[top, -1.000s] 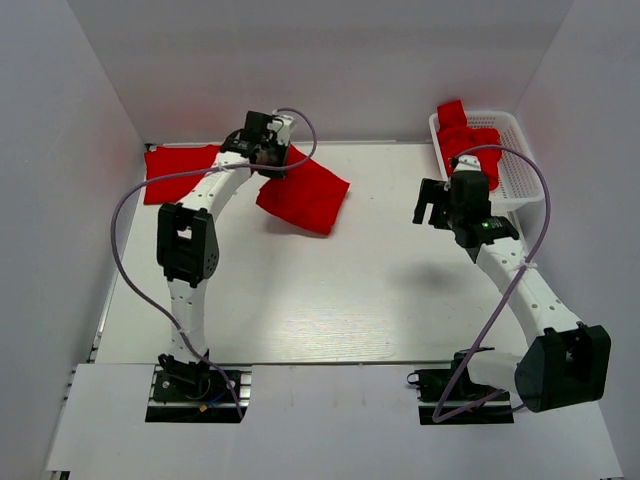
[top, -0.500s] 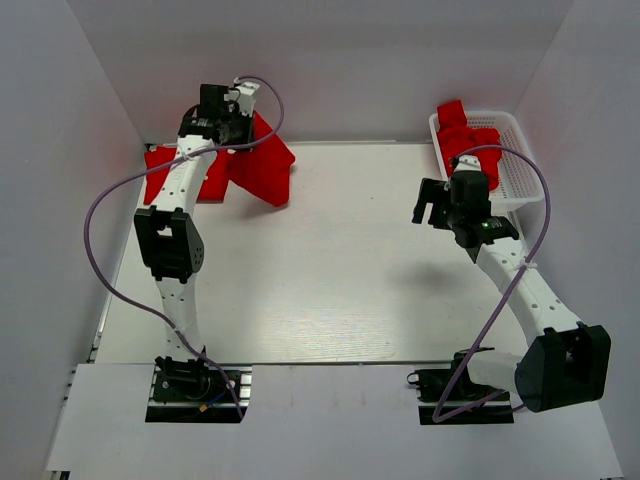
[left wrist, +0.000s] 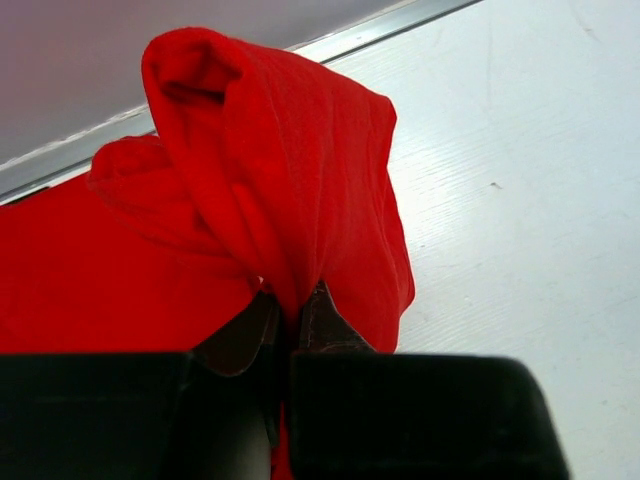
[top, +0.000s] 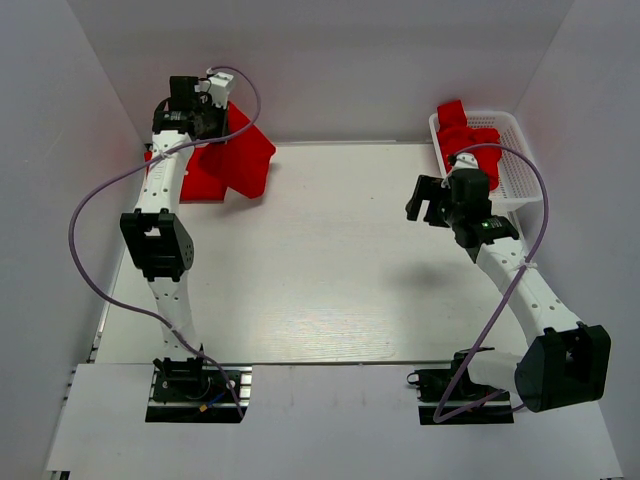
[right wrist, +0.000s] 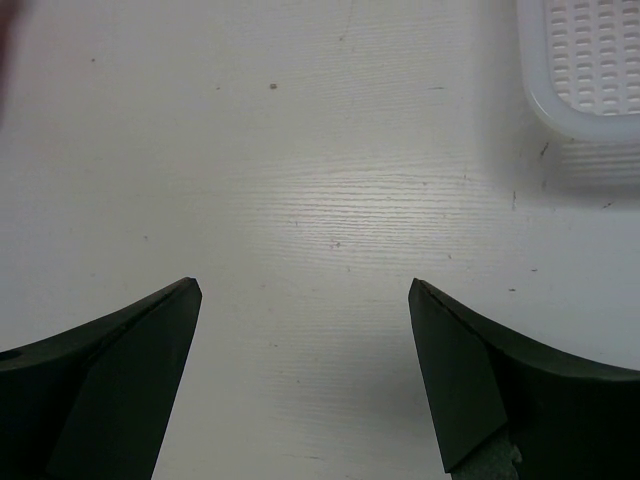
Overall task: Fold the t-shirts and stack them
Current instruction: Put the neatly folded tshirt into the corner of the board with the left arm
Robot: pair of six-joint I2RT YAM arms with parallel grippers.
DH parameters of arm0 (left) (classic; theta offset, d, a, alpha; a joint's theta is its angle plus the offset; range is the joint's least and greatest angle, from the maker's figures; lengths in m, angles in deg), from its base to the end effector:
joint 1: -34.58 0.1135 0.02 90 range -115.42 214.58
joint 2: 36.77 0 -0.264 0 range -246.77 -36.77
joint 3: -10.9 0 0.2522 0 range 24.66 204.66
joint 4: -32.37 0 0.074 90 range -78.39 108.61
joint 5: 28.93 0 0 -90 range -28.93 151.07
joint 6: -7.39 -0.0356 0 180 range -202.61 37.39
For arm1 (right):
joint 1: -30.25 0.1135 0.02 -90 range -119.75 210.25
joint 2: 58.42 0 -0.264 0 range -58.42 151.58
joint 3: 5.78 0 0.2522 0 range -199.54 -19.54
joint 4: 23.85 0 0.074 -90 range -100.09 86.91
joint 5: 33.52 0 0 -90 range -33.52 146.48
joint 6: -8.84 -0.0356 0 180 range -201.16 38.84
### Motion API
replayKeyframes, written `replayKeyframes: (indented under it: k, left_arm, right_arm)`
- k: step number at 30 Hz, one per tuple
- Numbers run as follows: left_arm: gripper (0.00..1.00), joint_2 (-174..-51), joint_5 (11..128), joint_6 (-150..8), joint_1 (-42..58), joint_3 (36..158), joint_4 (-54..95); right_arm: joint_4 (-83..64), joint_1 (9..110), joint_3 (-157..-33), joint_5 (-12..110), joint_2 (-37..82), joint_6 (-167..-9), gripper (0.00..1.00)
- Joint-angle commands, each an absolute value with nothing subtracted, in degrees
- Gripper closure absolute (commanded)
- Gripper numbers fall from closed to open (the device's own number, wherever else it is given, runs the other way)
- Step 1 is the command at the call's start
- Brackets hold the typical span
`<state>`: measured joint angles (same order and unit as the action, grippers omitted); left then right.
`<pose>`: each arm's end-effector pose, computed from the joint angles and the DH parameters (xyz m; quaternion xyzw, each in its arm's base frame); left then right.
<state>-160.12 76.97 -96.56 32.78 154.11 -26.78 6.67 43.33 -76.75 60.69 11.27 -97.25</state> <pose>0.4856 -0.0250 0.3512 0.1813 0.8784 -0.0794 0.4350 0.2695 0.0599 0.3132 0.0412 0.8613 0.0966 0.4971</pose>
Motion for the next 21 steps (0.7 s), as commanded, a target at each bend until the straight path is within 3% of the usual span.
replayKeyframes:
  k: [1,21]
  left_arm:
    - [1.00,-157.4,78.7,-98.1,34.9,157.4,-25.8]
    - [1.00,-156.3,86.9,-98.1,44.2,156.8,-24.7]
  right_arm:
    - [3.1,43.2,-79.0,59.0,11.0,-98.6,0.10]
    - [1.3,43.2,-82.7,53.9,17.3,-100.9,0.10]
